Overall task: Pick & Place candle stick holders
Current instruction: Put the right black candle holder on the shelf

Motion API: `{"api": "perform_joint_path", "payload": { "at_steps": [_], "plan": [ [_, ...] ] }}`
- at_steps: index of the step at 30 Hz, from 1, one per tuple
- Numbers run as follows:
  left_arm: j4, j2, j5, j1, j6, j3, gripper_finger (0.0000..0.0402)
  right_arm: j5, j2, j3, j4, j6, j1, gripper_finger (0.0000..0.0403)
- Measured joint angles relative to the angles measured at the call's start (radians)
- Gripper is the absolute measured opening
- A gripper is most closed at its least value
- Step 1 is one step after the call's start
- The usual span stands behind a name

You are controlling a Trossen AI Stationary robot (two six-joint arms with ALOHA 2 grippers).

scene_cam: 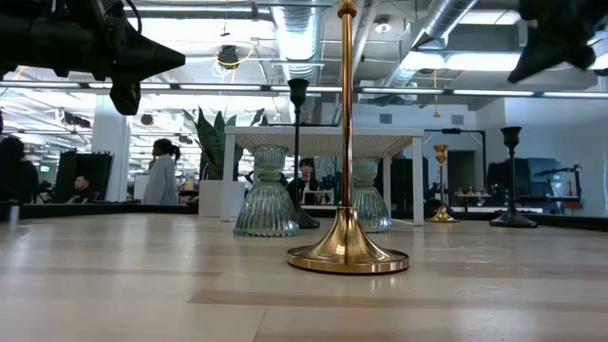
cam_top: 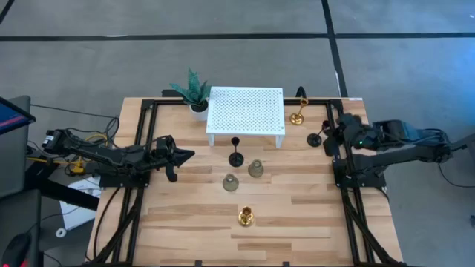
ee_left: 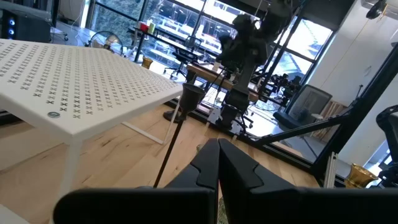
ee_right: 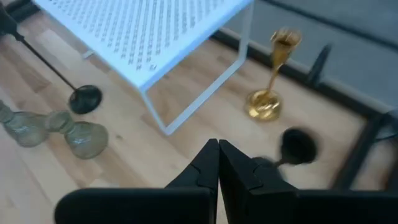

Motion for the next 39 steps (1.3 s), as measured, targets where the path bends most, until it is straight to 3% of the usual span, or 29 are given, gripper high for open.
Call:
{"api": "perform_joint_path", "payload": {
  "at_steps": [5,10,15,30,35,39],
  "plan": [
    [0.0,0.0,0.0,0.0,0.0,0.0,0.0005,0.085,0.058,0.203,-0.073,-0.104,-0.003,0.0],
    [0.0,0.0,0.0,0.0,0.0,0.0,0.0005,0.115,0.057,0.316,0.062,-0.262,-0.003,0.0],
    [0.0,0.0,0.0,0.0,0.0,0.0,0.0005,0.116,0.08,0.326,0.235,-0.391,-0.003,0.0],
    [0.0,0.0,0.0,0.0,0.0,0.0,0.0005,0.218,0.209,0.325,0.22,-0.313,0.105,0.0],
    [0.0,0.0,0.0,0.0,0.024,0.0,0.0005,0.212,0.257,0.325,0.297,-0.431,0.046,0.0],
    [0.0,0.0,0.0,0.0,0.025,0.0,0.0005,0.116,0.282,0.324,0.405,-0.55,-0.072,0.0]
  ]
}}
